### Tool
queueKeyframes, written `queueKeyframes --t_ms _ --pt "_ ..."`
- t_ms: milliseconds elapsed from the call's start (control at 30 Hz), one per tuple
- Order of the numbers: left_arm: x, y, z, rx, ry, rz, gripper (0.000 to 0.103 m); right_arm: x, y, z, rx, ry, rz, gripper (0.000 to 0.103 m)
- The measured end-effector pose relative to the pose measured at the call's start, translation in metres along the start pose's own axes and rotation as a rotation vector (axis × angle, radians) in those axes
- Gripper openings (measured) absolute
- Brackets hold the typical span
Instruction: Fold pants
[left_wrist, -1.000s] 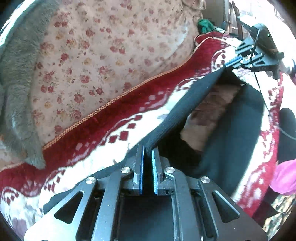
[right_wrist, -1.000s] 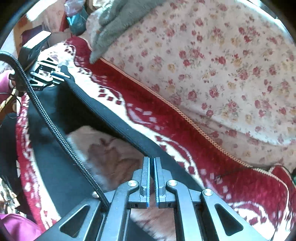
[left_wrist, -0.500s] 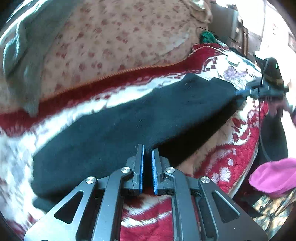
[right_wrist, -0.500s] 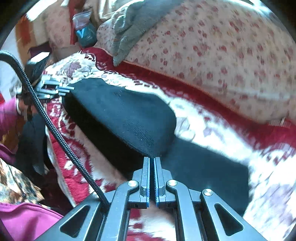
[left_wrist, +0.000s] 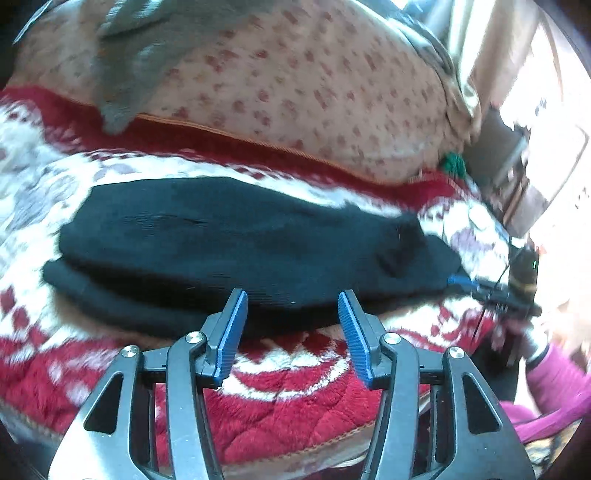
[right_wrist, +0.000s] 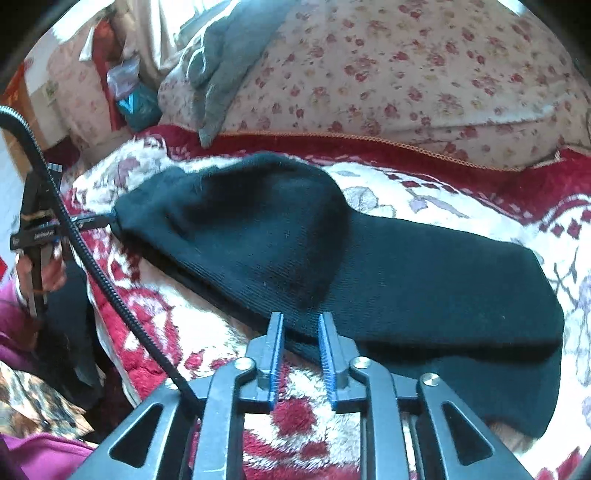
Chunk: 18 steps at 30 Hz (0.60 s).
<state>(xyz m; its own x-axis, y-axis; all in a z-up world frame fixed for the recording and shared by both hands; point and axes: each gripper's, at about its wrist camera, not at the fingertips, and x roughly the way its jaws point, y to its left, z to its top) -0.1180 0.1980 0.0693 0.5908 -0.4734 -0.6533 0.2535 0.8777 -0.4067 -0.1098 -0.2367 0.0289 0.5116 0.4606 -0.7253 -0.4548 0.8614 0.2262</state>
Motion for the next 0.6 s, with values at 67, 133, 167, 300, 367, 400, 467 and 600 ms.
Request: queueKeyframes --t_ms 67,133,167,300,367,400,467,600 --pt "-0.011 0.013 -0.001 -0.063 -0.032 0.026 0.054 -0.008 -0.002 0.0 0.053 -0.029 0.038 0.02" --pt "-0.017 0.031 -0.003 -0.149 -0.056 0.057 0.054 -0.014 -0.006 -0.001 0.123 -0.06 0.092 0.021" --pt "-0.018 0.036 -0.004 -0.179 -0.064 0.062 0.054 -0.016 -0.007 -0.001 0.147 -0.068 0.104 0.021" --pt "-0.014 0.059 -0.001 -0.327 -0.09 0.082 0.054 -0.022 -0.015 -0.005 0.236 -0.107 0.119 0.021" --pt "-0.007 0.065 0.0 -0.376 -0.082 0.12 0.054 -0.026 -0.023 -0.009 0.298 -0.129 0.14 0.021" --pt "-0.003 0.067 0.0 -0.392 -0.079 0.121 0.054 -0.028 -0.026 -0.01 0.325 -0.141 0.148 0.021" --pt "0.006 0.07 0.001 -0.43 -0.073 0.126 0.054 -0.033 -0.03 -0.01 0.338 -0.155 0.147 0.021" --pt "0.016 0.078 0.007 -0.489 -0.105 0.118 0.054 -0.044 -0.037 -0.011 0.346 -0.169 0.118 0.021"
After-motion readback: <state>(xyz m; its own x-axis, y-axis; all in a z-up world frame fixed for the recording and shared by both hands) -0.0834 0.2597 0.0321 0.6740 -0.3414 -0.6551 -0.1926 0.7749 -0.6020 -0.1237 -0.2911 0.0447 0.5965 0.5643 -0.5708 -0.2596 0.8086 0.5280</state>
